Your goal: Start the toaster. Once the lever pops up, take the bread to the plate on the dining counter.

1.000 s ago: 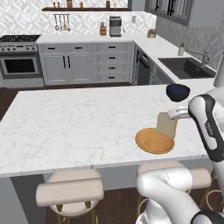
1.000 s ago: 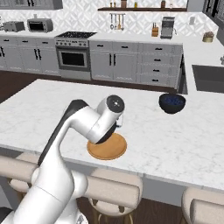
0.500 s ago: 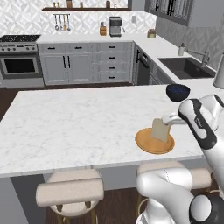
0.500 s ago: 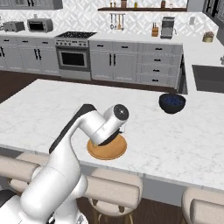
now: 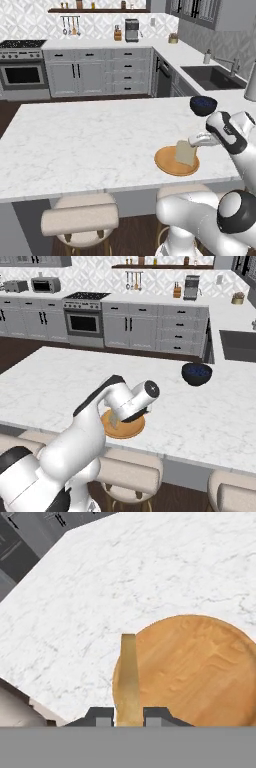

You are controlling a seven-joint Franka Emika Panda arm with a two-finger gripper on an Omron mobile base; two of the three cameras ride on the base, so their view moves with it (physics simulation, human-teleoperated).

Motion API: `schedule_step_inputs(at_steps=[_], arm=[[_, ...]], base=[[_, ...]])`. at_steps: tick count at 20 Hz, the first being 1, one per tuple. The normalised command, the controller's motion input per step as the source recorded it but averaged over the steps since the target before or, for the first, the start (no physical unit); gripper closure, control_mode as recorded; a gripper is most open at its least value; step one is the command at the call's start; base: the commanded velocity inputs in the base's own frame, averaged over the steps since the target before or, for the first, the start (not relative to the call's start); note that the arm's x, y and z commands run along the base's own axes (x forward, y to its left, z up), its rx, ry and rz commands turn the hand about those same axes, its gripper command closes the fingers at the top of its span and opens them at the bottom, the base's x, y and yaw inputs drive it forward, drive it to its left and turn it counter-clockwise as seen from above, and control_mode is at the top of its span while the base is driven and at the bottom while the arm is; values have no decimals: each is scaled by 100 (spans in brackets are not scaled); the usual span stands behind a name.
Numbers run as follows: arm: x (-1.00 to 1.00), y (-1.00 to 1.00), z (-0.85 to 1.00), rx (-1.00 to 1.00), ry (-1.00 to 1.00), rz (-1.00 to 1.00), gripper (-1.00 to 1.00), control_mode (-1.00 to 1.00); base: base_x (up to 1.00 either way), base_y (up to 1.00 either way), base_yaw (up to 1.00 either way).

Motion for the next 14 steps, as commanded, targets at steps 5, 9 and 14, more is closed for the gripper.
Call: schedule_step_inputs(at_steps=[5,9,14], arm=[[37,1,-21,0,-1,7,100,-100],[45,6,-34,0,-1,6,100,-100],[14,6,-30,2,0,5,100,-100]], base=[[0,0,0],[0,0,0],[0,0,0]])
